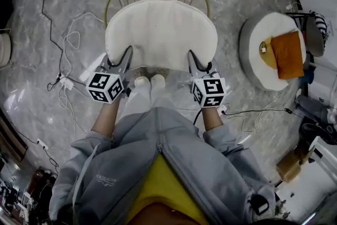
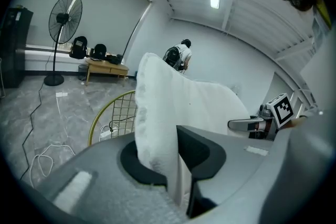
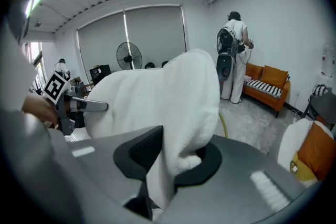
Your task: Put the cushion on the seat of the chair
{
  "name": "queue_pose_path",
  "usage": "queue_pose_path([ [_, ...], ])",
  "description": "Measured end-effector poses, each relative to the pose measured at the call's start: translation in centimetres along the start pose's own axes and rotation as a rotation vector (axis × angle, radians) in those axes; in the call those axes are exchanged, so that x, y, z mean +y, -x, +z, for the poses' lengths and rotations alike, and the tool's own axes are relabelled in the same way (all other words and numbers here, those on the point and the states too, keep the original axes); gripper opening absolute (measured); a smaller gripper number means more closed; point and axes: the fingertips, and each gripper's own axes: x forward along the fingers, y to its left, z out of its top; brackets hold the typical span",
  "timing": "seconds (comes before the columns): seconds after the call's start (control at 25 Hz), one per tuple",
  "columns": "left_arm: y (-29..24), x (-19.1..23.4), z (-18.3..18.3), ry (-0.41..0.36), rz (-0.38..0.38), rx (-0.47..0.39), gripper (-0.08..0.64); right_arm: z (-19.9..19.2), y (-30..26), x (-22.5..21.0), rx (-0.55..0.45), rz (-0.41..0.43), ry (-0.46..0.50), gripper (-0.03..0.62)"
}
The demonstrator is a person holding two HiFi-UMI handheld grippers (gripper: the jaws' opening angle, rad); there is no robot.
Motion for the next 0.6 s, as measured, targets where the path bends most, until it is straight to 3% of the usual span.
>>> queue_pose_path([
  [0.6,-9.2,9.2,-10.3,0.052,0.004,0.141,0.069,-10.4,-12.5,-2.5,0.107,0.008,-0.008,0.077],
])
